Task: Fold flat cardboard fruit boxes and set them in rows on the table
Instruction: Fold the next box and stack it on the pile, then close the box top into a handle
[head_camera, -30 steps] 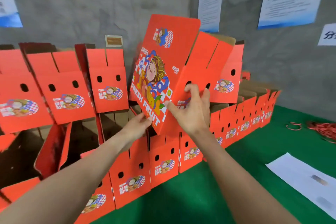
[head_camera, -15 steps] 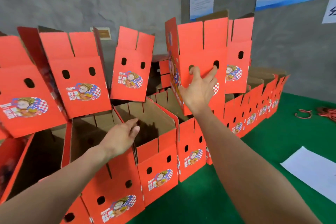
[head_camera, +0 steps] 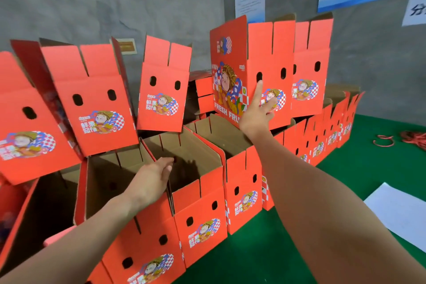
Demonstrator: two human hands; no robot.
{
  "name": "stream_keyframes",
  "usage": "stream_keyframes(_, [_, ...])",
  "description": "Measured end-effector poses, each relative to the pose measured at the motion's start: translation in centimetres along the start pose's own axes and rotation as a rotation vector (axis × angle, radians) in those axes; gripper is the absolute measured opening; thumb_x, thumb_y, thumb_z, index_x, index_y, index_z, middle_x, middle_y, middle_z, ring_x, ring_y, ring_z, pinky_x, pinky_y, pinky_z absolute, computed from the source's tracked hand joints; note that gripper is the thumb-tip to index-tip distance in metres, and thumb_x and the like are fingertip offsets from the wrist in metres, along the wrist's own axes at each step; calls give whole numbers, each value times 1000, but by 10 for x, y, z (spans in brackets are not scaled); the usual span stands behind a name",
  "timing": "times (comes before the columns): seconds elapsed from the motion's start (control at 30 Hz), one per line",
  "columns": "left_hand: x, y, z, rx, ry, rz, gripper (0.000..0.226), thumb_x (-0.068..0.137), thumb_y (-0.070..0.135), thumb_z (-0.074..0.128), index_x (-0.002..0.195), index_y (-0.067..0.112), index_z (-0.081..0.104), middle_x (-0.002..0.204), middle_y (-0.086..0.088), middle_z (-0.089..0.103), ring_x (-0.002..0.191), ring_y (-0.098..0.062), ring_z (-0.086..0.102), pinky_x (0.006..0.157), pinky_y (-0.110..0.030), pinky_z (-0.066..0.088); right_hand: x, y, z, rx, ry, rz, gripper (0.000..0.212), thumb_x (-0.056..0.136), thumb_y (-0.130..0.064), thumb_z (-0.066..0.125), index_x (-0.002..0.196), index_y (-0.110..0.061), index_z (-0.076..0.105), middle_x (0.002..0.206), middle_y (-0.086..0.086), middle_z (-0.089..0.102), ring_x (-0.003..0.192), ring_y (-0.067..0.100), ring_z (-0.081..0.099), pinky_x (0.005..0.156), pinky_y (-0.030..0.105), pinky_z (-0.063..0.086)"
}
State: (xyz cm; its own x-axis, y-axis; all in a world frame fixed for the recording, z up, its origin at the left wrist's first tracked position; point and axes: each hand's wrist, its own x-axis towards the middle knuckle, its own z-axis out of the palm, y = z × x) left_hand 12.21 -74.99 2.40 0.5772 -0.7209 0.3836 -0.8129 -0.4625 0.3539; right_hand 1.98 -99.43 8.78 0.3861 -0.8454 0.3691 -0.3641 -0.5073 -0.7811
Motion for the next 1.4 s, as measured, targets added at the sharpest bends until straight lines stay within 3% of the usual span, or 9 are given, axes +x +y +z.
stream_keyframes(0.13, [0,2,1,14,-49,-35,36,101,16,35,133,9,51,137,-12,53,140,-20,32,108,-25,28,-35,-24,3,167,128,-125,80,85,9,47,152,-11,6,156,26,-7,144,42,1,114,40,18])
stream_keyframes(0.27, [-16,12,-9,41,-144,-54,38,102,13,30,138,7,44,151,-10,34,145,-20,18,111,-19,13,-86,-47,15,146,54,-351,41,92,-1,48,133,-4,46,137,17,47,129,31,43,105,36,35])
stream_keyframes(0.4, [-55,25,-43,-32,-193,-29,43,101,15,38,143,9,37,146,-11,42,138,-24,35,108,-22,23,-149,-80,19,147,-35,-574,23,93,-5,50,113,-2,61,107,16,67,99,35,63,86,42,45])
stream_keyframes(0.53, [-130,30,-107,-279,47,35,29,93,7,50,122,2,52,115,-15,64,109,-30,58,94,-35,43,-232,-122,23,236,-111,-754,13,89,0,57,94,-3,68,89,10,72,82,31,67,74,35,43])
stream_keyframes(0.67, [-260,-13,-161,-355,255,9,42,90,9,54,132,10,51,126,0,61,116,-14,57,101,-27,43,-356,-158,40,486,-298,-850,25,92,-19,47,98,-7,68,90,-4,69,84,7,61,78,10,39])
stream_keyframes(0.8, [-435,-86,-181,-380,476,-382,41,89,14,59,125,31,51,119,13,63,106,0,61,93,-18,47,-495,-168,84,448,-782,-881,29,93,-18,48,119,-17,62,102,-6,69,95,8,62,88,16,44])
stream_keyframes(0.93, [-594,-187,-212,-173,591,-1010,51,86,4,64,133,3,47,133,-19,53,123,-28,51,99,-33,37,-599,-171,128,110,-1214,-853,43,99,-21,44,140,-33,38,130,-4,57,120,14,50,103,23,34])
stream_keyframes(1.13, [-702,-319,-272,225,260,-1429,63,95,41,46,148,14,23,159,-8,11,146,-27,11,112,-54,20,-662,-193,152,-92,-1327,-698,43,101,-21,40,143,-28,35,137,2,52,125,15,46,103,25,34])
stream_keyframes(1.4, [-695,-328,-214,253,-99,-1166,56,100,45,20,151,34,1,159,7,-13,146,-19,-16,113,-58,-2,-692,-186,174,-264,-1342,-533,40,101,-21,39,141,-23,37,130,1,56,119,15,47,102,27,35])
